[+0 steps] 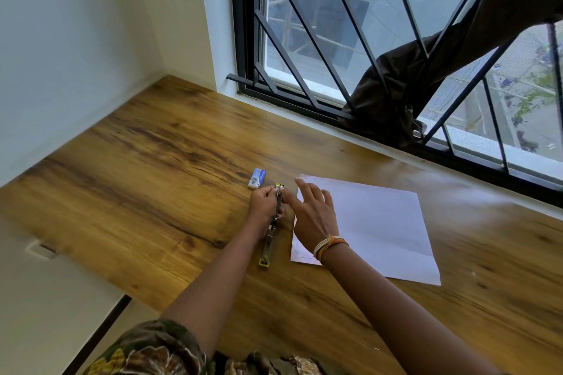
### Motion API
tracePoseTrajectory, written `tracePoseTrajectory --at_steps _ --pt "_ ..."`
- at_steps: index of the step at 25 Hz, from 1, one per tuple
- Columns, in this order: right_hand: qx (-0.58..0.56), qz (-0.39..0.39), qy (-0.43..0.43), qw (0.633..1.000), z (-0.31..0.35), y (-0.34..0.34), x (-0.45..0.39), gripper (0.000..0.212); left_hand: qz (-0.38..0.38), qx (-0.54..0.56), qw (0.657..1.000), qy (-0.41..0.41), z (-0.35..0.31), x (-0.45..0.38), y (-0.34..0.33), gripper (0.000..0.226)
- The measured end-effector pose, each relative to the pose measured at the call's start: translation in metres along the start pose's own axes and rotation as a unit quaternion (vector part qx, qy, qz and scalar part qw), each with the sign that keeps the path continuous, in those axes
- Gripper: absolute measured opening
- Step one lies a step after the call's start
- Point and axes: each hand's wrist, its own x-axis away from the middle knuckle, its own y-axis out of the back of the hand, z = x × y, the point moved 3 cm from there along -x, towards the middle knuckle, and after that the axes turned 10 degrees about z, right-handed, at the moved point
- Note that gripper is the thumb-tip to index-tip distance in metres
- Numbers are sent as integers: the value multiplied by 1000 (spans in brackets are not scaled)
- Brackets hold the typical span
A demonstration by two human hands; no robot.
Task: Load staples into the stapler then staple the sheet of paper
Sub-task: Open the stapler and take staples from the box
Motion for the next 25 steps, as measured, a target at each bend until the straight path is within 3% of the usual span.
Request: tracePoseTrajectory --at_steps 15,25 --pt "34 -36 -20 999 5 1 12 61 12 26 1000 -10 5 -4 0 24" --pt "110 -19 25 993 -1 16 -9 48 26 20 999 -14 6 -5 0 24"
